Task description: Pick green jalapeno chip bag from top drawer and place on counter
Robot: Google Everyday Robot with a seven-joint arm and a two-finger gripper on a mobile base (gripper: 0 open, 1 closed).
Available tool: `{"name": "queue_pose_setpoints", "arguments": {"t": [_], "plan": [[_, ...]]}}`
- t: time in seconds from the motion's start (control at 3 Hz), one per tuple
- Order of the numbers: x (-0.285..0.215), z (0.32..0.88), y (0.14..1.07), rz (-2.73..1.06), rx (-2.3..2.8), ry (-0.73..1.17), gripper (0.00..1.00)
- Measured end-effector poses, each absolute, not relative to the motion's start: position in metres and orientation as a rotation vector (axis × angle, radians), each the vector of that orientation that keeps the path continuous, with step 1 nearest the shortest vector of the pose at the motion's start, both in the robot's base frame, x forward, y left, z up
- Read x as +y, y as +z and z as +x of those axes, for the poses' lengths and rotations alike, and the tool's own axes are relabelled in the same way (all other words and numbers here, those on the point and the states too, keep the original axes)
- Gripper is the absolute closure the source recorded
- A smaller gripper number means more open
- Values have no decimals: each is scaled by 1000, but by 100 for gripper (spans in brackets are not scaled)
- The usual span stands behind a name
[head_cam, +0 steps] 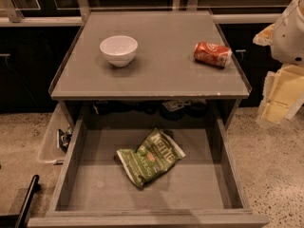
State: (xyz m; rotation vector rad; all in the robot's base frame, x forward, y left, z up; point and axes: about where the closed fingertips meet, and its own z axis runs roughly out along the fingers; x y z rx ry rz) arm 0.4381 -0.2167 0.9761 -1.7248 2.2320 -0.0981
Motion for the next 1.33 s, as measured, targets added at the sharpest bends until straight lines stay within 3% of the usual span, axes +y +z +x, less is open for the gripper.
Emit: {"name": "queue_pose_setpoints", "arguments": {"t": [0.67, 1.33], "plan": [[-217, 433, 957, -1726, 2211, -91, 0], [-195, 429, 870, -1772, 2129, 6, 0]]}}
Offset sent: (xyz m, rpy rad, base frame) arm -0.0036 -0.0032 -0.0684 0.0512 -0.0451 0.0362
